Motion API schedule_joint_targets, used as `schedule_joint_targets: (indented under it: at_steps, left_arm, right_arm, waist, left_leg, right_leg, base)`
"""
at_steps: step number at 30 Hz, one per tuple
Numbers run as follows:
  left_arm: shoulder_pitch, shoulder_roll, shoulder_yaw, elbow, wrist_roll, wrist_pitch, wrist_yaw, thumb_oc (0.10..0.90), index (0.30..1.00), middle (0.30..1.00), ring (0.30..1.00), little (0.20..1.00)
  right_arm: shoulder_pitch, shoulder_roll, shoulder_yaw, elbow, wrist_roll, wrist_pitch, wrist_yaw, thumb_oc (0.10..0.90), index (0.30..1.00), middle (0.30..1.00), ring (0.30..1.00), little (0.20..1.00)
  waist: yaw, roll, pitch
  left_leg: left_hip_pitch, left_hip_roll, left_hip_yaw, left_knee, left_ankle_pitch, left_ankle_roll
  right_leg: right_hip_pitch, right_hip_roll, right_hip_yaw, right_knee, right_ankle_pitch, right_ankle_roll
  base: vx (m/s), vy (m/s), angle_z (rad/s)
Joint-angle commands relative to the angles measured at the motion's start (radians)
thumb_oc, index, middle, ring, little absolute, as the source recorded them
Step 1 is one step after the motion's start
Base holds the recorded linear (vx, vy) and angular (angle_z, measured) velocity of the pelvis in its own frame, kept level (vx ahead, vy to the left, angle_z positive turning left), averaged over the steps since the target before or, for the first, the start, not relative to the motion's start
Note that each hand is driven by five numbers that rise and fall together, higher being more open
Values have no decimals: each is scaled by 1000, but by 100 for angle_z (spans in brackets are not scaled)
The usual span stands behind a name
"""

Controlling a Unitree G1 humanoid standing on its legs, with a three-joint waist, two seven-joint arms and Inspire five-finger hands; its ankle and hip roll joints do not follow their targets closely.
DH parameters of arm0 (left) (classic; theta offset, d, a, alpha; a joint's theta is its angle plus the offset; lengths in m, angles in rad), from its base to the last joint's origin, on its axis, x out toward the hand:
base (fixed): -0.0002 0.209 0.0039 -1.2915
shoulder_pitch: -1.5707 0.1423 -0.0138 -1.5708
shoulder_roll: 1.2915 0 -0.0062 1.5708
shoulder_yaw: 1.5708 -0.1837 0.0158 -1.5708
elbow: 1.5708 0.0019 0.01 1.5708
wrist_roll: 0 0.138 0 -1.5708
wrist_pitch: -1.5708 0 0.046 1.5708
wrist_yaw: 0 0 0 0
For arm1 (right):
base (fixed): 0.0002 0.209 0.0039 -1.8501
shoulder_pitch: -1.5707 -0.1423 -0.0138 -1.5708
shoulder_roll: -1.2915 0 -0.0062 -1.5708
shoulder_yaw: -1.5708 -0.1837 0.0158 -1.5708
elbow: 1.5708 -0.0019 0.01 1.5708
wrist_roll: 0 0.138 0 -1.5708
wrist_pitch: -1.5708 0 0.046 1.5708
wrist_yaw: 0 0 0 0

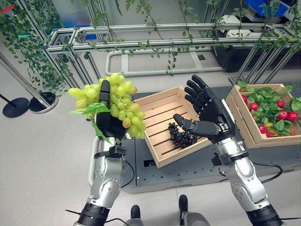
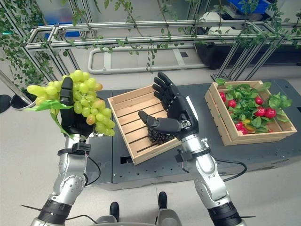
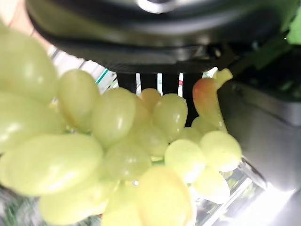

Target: Pick up the fruits from the basket on one side to the basket on the other side

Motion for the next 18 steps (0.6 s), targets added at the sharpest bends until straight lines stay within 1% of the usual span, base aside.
schedule_joint_targets:
  at_steps: [1,2,4,5,9,14,18]
  left_arm:
    - [-106,78,11,-29,208,-151,47,400,300,300,300,300]
    - [-111,84,13,-27,260,-164,82,400,300,300,300,300]
    - [-114,88,14,-28,289,-173,103,400,300,300,300,300]
    - [-117,89,13,-35,328,-186,128,400,300,300,300,300]
    - [-135,89,-3,-53,370,-197,162,400,300,300,300,300]
    - [-156,86,-31,-74,361,-195,156,400,300,300,300,300]
    - [-166,83,-53,-88,317,-193,136,400,300,300,300,300]
  right_arm:
    - [-65,13,6,-98,92,-71,44,800,900,900,900,900]
    - [-71,14,12,-102,96,-62,48,800,900,900,900,900]
    - [-75,15,18,-108,104,-50,51,800,900,900,900,900]
    - [-79,19,30,-116,110,-37,55,800,900,900,900,900]
    - [-94,26,65,-116,133,-8,69,800,900,900,900,900]
    - [-111,32,102,-109,160,25,87,800,900,900,900,900]
    - [-125,32,132,-110,196,59,118,800,900,900,900,900]
  waist:
    - [7,-2,-168]
    - [7,-2,-169]
    - [7,-3,-170]
    - [7,-3,-170]
    - [8,-6,-171]
    - [8,-9,-174]
    - [8,-10,-172]
  left_leg:
    - [21,7,-43,8,-94,19]
    - [20,8,-43,8,-94,18]
    - [20,9,-44,8,-93,17]
    - [20,10,-44,8,-93,16]
    - [20,12,-42,8,-92,14]
    - [18,13,-41,8,-90,13]
    - [18,14,-40,8,-88,12]
  right_leg:
    - [91,-62,-20,2,-92,46]
    - [90,-62,-20,2,-92,46]
    - [90,-62,-20,2,-92,46]
    - [90,-62,-20,2,-92,46]
    - [90,-62,-22,2,-92,46]
    - [89,-62,-25,2,-92,46]
    - [90,-62,-25,2,-91,45]
  base:
    - [0,0,0]
    - [0,0,0]
    - [0,0,0]
    - [0,0,0]
    - [0,0,0]
    - [0,0,0]
    - [0,0,0]
